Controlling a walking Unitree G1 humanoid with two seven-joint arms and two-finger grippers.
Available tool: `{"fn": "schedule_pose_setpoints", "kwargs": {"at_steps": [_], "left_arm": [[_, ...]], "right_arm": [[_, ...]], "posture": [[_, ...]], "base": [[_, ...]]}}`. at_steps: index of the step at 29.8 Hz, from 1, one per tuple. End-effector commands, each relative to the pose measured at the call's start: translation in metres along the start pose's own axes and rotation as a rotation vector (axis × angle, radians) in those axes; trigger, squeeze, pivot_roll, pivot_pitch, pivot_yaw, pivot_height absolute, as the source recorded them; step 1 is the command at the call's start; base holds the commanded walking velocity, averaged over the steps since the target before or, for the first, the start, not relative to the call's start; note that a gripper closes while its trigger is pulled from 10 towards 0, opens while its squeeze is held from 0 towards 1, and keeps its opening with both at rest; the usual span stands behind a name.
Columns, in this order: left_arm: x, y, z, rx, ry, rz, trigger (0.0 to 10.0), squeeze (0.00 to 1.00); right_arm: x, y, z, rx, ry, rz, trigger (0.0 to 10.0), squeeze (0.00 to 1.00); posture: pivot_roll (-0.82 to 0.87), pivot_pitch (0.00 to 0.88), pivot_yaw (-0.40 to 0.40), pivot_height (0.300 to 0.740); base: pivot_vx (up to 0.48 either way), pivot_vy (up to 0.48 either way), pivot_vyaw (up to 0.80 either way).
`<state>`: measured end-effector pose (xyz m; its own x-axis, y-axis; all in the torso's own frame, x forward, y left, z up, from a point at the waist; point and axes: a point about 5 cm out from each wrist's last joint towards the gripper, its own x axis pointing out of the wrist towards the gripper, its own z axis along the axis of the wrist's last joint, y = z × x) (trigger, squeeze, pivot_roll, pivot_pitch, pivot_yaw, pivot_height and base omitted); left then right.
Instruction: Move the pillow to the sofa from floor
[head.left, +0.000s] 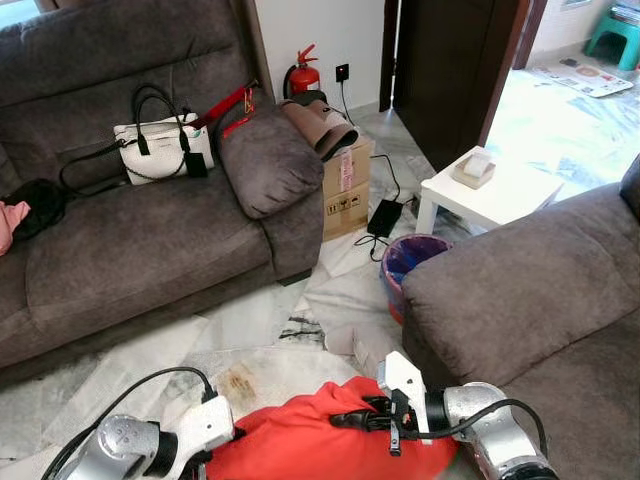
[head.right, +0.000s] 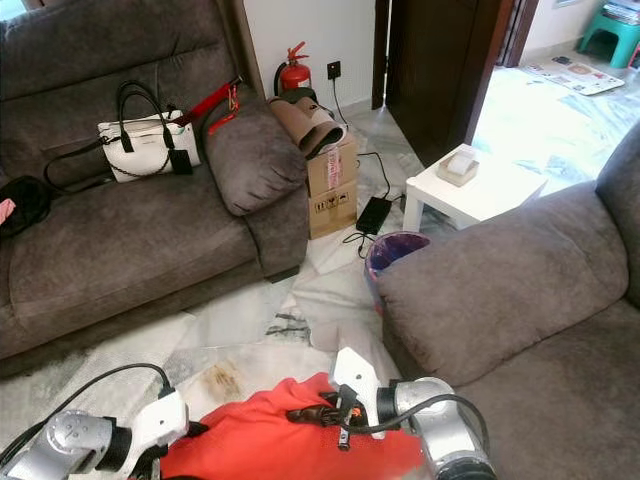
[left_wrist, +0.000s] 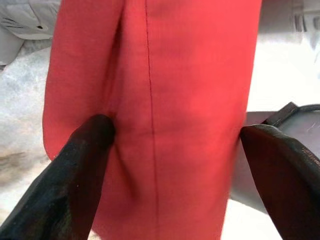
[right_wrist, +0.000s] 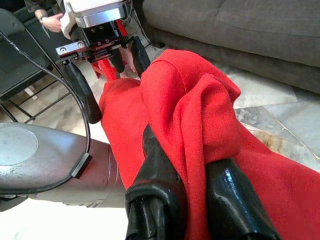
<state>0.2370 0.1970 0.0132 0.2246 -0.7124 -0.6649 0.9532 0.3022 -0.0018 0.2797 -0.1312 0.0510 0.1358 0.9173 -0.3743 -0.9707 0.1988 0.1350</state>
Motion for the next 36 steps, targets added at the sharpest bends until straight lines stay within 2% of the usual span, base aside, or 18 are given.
{"fn": "schedule_pose_setpoints", "kwargs": {"at_steps": [1,5,9,13,19,25,27,28,36], "left_arm": [[-0.007,-0.001,-0.013,0.004,0.071,0.006,10.0,0.00],[-0.006,-0.002,-0.017,0.051,0.131,0.003,10.0,0.00],[-0.005,-0.005,-0.018,0.035,0.122,-0.007,10.0,0.00],[-0.004,-0.009,-0.028,0.103,0.211,-0.010,10.0,0.00],[0.001,-0.010,-0.035,0.145,0.256,0.038,10.0,0.00],[0.005,-0.009,-0.036,0.149,0.250,0.091,10.0,0.00],[0.007,-0.009,-0.036,0.148,0.244,0.119,6.4,0.00],[0.009,-0.010,-0.038,0.141,0.244,0.130,0.0,0.00],[0.013,-0.015,-0.041,0.133,0.245,0.121,0.0,0.00]], "right_arm": [[0.004,-0.001,0.024,-0.077,-0.089,0.034,10.0,0.00],[0.002,0.000,0.027,-0.069,-0.114,0.038,10.0,0.00],[0.001,0.001,0.030,-0.071,-0.118,0.033,10.0,0.00],[-0.002,0.000,0.032,-0.072,-0.122,0.027,10.0,0.00],[-0.001,0.001,0.037,-0.074,-0.145,0.023,10.0,0.00],[0.001,0.001,0.038,-0.073,-0.148,0.021,10.0,0.00],[0.002,0.001,0.039,-0.070,-0.155,0.020,10.0,0.00],[0.002,0.001,0.040,-0.071,-0.155,0.019,10.0,0.00],[0.002,0.000,0.039,-0.068,-0.152,0.007,10.0,0.00]], "posture": [[0.11,0.126,0.113,0.740],[0.12,0.130,0.114,0.740],[0.11,0.133,0.115,0.740],[0.11,0.140,0.117,0.740],[0.12,0.143,0.118,0.740],[0.12,0.142,0.118,0.740],[0.12,0.143,0.118,0.740],[0.12,0.144,0.117,0.740],[0.12,0.148,0.116,0.740]], "base": [[0.000,0.000,0.00],[0.000,0.000,0.00],[0.000,0.000,0.00],[0.000,0.000,0.00],[0.000,0.000,0.00],[0.000,0.000,0.00],[0.000,0.000,0.00],[0.000,0.000,0.00],[0.000,0.000,0.00]]}}
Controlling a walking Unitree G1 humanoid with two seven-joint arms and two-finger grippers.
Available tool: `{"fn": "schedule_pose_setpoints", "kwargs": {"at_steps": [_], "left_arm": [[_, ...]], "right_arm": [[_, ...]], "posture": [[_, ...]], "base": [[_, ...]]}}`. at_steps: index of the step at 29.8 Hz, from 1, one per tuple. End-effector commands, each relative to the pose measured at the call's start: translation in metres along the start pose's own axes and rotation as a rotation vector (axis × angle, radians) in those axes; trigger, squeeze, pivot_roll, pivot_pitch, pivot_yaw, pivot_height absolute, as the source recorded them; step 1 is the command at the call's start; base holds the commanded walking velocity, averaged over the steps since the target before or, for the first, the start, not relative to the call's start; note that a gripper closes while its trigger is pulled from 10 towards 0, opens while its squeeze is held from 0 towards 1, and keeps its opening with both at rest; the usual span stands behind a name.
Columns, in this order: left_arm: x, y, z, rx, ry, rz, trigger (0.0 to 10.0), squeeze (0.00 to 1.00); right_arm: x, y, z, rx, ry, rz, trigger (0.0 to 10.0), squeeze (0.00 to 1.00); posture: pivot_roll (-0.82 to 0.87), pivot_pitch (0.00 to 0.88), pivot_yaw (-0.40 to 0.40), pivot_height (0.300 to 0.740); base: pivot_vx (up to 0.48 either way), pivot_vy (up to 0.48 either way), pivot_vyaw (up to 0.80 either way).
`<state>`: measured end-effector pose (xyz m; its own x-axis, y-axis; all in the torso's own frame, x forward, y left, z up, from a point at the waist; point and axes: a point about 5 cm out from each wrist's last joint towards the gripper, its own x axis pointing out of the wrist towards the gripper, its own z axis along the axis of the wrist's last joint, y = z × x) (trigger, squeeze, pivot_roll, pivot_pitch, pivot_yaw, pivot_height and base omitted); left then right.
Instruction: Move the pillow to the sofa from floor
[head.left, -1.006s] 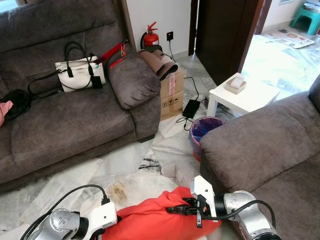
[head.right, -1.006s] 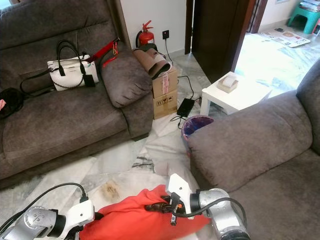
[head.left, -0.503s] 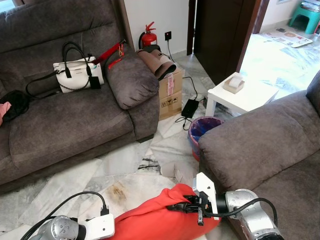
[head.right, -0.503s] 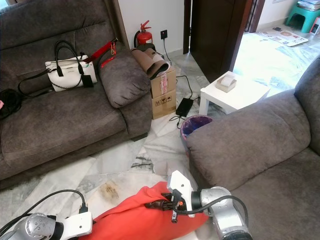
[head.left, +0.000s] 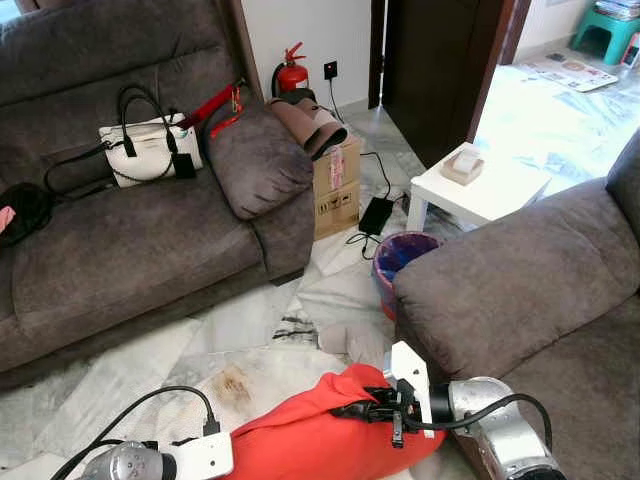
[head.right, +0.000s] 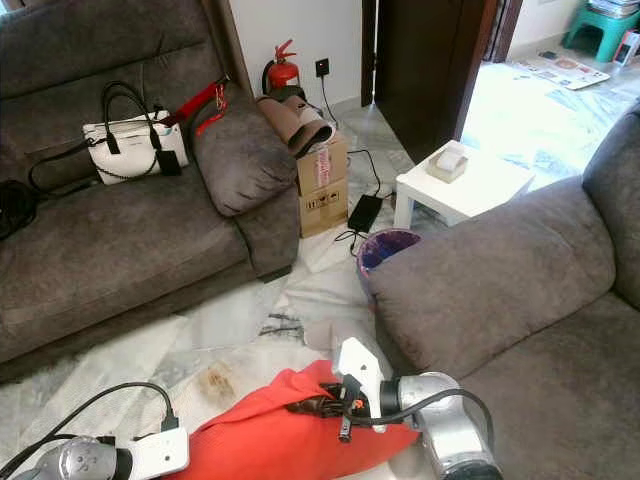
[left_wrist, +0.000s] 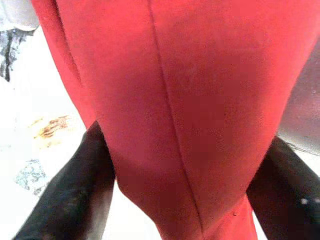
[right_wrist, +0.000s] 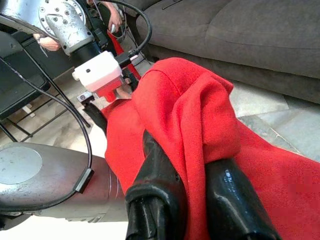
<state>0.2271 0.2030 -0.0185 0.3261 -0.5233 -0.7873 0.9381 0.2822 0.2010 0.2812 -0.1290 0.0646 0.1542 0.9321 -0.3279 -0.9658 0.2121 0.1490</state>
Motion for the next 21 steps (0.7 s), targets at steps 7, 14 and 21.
{"fn": "schedule_pose_setpoints", "kwargs": {"at_steps": [7,14,21], "left_arm": [[0.0009,-0.0127,-0.0124,0.002,0.055,-0.053,0.0,0.00],[0.0005,-0.0108,-0.0149,-0.002,0.068,-0.024,0.0,0.00],[0.0022,-0.0078,-0.0105,-0.035,0.029,0.029,0.0,0.00]], "right_arm": [[0.0065,-0.0010,0.0276,-0.082,-0.108,0.017,10.0,0.00],[0.0080,-0.0013,0.0267,-0.079,-0.107,0.014,10.0,0.00],[0.0085,-0.0001,0.0241,-0.070,-0.106,0.018,10.0,0.00]], "posture": [[0.12,0.148,0.116,0.740],[0.13,0.148,0.116,0.740],[0.14,0.151,0.105,0.740]], "base": [[0.000,0.000,0.00],[0.000,0.000,0.00],[0.000,0.000,0.00]]}}
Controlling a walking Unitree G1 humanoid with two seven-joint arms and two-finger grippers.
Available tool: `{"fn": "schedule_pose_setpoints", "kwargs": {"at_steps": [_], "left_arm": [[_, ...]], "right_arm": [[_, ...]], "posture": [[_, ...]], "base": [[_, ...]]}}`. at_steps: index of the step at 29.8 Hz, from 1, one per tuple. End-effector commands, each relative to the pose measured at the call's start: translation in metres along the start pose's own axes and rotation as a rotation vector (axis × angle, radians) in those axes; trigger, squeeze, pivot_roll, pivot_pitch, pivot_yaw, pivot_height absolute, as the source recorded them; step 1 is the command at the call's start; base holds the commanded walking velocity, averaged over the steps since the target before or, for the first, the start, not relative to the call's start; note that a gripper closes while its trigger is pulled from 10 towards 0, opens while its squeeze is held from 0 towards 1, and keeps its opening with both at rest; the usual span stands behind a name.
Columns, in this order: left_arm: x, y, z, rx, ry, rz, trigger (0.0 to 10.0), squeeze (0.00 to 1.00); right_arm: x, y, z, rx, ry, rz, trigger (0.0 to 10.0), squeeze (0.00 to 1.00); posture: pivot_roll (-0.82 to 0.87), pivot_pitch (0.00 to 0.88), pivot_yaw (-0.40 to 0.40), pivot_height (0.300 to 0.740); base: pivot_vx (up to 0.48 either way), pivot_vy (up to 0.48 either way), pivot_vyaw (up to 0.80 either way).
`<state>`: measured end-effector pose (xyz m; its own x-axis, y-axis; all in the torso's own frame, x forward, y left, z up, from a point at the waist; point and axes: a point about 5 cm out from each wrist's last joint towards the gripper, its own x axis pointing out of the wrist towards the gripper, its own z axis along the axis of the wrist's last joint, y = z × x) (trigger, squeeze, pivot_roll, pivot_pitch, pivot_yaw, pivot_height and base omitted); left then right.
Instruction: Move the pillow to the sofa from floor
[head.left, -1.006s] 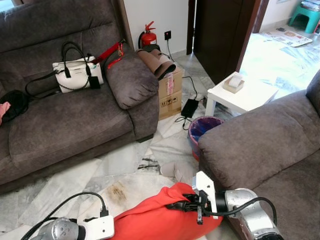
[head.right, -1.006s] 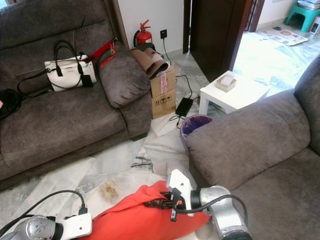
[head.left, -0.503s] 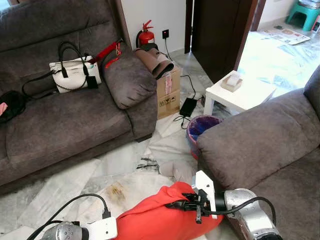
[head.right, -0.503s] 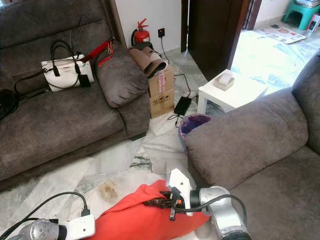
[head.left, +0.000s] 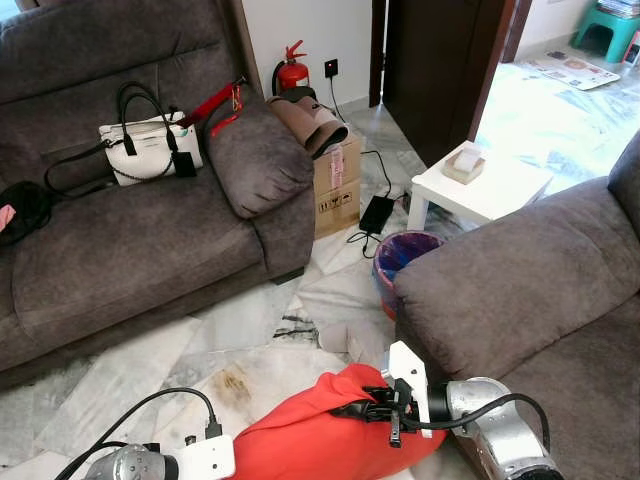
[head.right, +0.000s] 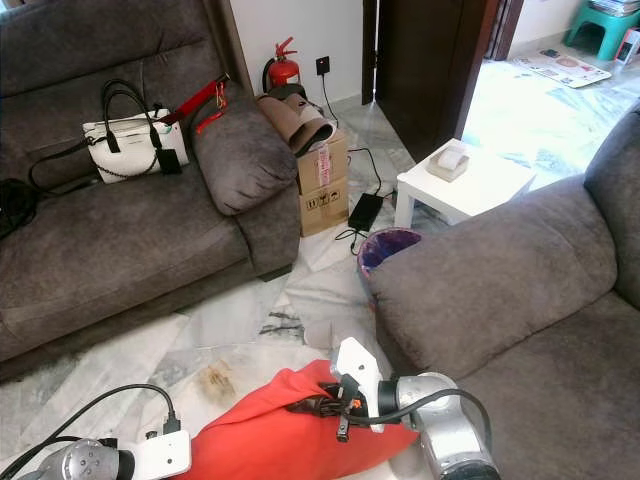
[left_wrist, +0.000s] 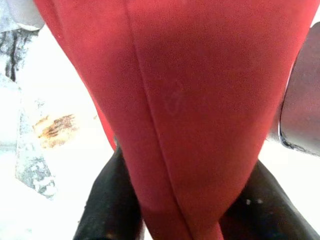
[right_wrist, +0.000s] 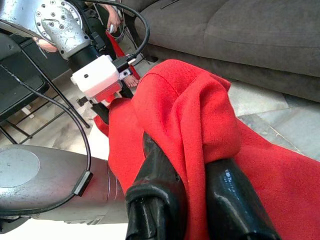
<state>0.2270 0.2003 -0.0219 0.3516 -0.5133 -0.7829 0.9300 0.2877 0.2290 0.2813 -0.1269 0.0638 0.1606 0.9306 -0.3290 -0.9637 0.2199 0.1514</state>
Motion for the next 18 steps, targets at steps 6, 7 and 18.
{"fn": "schedule_pose_setpoints", "kwargs": {"at_steps": [6,7,18], "left_arm": [[-0.002,-0.007,-0.010,-0.046,0.015,0.007,0.0,0.00],[-0.002,-0.007,-0.009,-0.045,0.014,0.008,0.0,0.00],[-0.001,0.001,0.002,-0.082,-0.079,0.077,0.0,0.00]], "right_arm": [[0.006,-0.001,0.024,-0.072,-0.105,0.022,10.0,0.00],[0.007,-0.001,0.024,-0.071,-0.104,0.021,10.0,0.00],[0.005,0.000,0.013,-0.038,-0.090,-0.006,10.0,0.00]], "posture": [[0.14,0.146,0.100,0.740],[0.14,0.146,0.100,0.740],[0.12,0.148,0.096,0.740]], "base": [[0.000,0.000,0.00],[0.000,0.000,0.00],[0.000,0.000,0.00]]}}
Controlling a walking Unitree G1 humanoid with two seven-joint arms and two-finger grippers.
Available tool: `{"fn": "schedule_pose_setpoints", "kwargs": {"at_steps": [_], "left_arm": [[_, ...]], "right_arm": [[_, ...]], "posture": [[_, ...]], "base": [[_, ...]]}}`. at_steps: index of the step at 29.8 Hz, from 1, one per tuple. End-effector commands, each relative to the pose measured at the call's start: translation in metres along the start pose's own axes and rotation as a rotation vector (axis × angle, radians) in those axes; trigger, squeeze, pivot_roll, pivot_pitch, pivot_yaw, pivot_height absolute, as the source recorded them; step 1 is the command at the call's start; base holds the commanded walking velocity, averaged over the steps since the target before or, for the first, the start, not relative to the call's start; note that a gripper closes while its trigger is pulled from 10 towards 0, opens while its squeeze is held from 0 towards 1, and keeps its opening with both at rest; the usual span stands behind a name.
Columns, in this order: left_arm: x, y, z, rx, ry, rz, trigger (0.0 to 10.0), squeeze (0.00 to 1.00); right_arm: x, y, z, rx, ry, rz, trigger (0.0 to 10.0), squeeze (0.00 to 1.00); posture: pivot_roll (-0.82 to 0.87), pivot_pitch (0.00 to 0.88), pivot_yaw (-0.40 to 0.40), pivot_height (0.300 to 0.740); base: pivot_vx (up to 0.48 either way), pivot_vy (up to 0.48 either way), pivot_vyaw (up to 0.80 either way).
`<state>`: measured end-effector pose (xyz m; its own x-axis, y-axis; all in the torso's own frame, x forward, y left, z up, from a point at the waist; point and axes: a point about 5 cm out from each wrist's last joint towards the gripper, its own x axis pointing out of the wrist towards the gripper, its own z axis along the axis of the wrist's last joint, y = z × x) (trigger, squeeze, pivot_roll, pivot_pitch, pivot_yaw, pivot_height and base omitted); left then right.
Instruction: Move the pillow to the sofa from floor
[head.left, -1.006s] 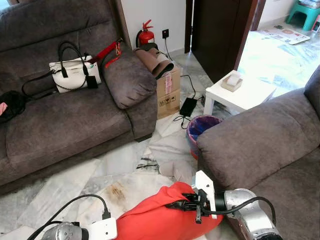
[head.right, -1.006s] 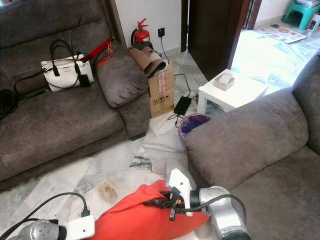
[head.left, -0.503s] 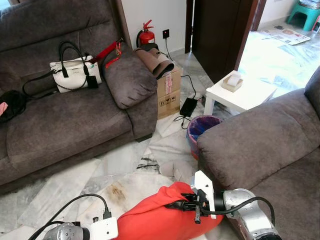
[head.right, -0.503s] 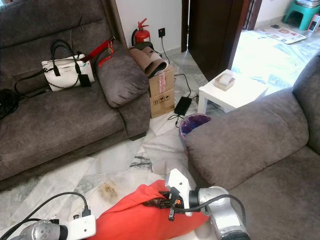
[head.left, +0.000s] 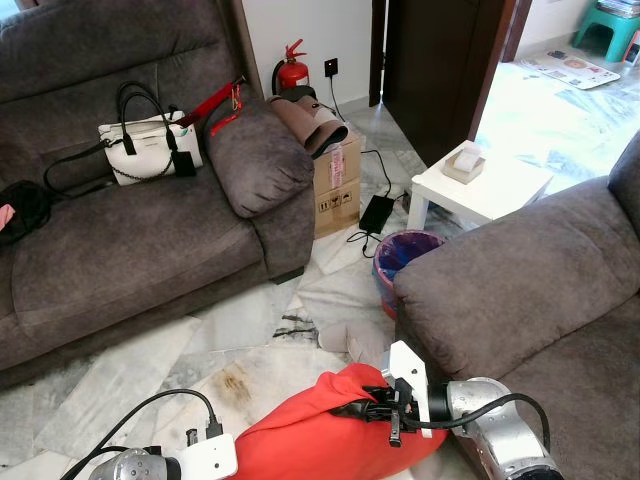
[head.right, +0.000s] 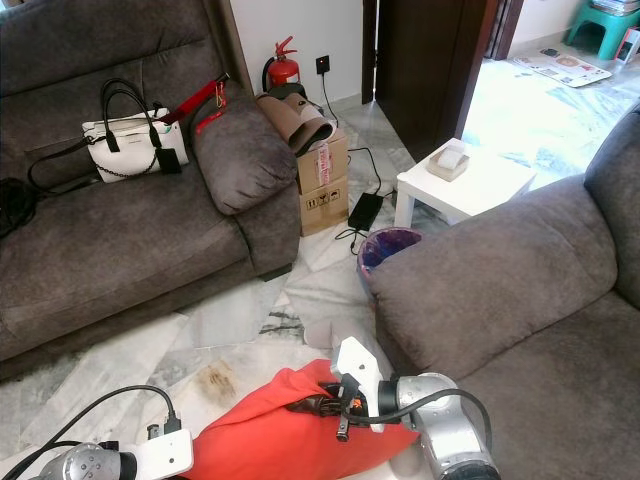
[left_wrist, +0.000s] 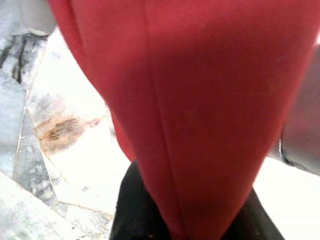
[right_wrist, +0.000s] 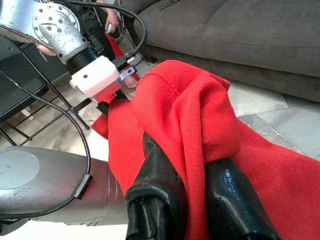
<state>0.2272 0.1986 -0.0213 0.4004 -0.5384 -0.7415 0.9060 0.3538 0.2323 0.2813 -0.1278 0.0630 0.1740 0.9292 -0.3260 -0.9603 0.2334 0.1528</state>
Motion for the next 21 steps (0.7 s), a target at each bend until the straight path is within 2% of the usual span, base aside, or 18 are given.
{"fn": "schedule_pose_setpoints", "kwargs": {"at_steps": [1,3,7,8,9,10,11,12,13,14,16,17,18,20,21], "left_arm": [[-0.002,0.003,0.002,-0.040,-0.041,0.043,0.0,0.00],[-0.001,0.006,0.006,-0.062,-0.066,0.068,0.0,0.00],[-0.005,0.019,0.017,-0.161,-0.178,0.203,0.0,0.00],[-0.007,0.029,0.023,-0.216,-0.225,0.310,0.0,0.00],[-0.008,0.032,0.024,-0.238,-0.239,0.342,0.0,0.00],[-0.012,0.040,0.033,-0.299,-0.319,0.431,3.1,0.00],[-0.015,0.044,0.038,-0.345,-0.372,0.483,9.0,0.00],[-0.016,0.046,0.044,-0.368,-0.413,0.512,10.0,0.00],[-0.016,0.046,0.044,-0.368,-0.413,0.512,10.0,0.00],[-0.019,0.050,0.050,-0.373,-0.443,0.584,10.0,0.00],[-0.024,0.055,0.053,-0.387,-0.462,0.682,10.0,0.00],[-0.028,0.059,0.056,-0.439,-0.496,0.755,10.0,0.00],[-0.028,0.059,0.056,-0.439,-0.496,0.755,10.0,0.00],[-0.034,0.065,0.062,-0.498,-0.546,0.873,10.0,0.00],[-0.036,0.067,0.065,-0.495,-0.555,0.904,10.0,0.00]], "right_arm": [[0.005,0.000,0.012,-0.034,-0.092,-0.007,10.0,0.00],[0.005,-0.002,0.011,-0.016,-0.109,-0.041,10.0,0.00],[0.007,-0.004,0.003,-0.002,-0.120,-0.135,10.0,0.00],[0.008,-0.007,0.000,-0.002,-0.120,-0.210,10.0,0.00],[0.008,-0.008,-0.001,0.006,-0.122,-0.237,10.0,0.00],[0.008,-0.011,-0.004,0.027,-0.137,-0.307,10.0,0.00],[0.006,-0.014,-0.007,0.033,-0.136,-0.377,10.0,0.00],[0.003,-0.019,-0.012,0.051,-0.115,-0.487,10.0,0.00],[0.003,-0.019,-0.012,0.051,-0.115,-0.487,10.0,0.00],[-0.002,-0.024,-0.020,0.079,-0.102,-0.608,10.0,0.00],[-0.006,-0.025,-0.026,0.115,-0.121,-0.701,10.0,0.00],[-0.008,-0.025,-0.029,0.167,-0.171,-0.760,10.0,0.00],[-0.008,-0.025,-0.029,0.167,-0.171,-0.760,10.0,0.00],[-0.011,-0.023,-0.034,0.245,-0.241,-0.838,10.0,0.00],[-0.011,-0.021,-0.037,0.280,-0.262,-0.867,10.0,0.00]], "posture": [[0.11,0.143,0.099,0.740],[0.12,0.139,0.098,0.740],[0.11,0.132,0.101,0.740],[0.12,0.131,0.102,0.740],[0.12,0.131,0.102,0.740],[0.12,0.128,0.100,0.740],[0.12,0.130,0.099,0.740],[0.12,0.134,0.096,0.740],[0.12,0.134,0.096,0.740],[0.12,0.136,0.096,0.740],[0.12,0.146,0.094,0.740],[0.12,0.152,0.094,0.740],[0.12,0.152,0.094,0.740],[0.12,0.153,0.094,0.740],[0.12,0.153,0.094,0.740]], "base": [[0.000,0.000,0.00],[0.000,0.000,0.00],[0.000,0.000,0.00],[0.000,0.000,0.00],[0.000,0.000,0.00],[0.000,0.000,0.00],[0.000,0.000,0.00],[0.000,0.000,0.00],[0.000,0.000,0.00],[0.000,0.000,0.00],[0.000,0.000,0.00],[0.000,0.000,0.00],[0.000,0.000,0.00],[0.000,0.000,0.00],[0.000,0.000,0.00]]}}
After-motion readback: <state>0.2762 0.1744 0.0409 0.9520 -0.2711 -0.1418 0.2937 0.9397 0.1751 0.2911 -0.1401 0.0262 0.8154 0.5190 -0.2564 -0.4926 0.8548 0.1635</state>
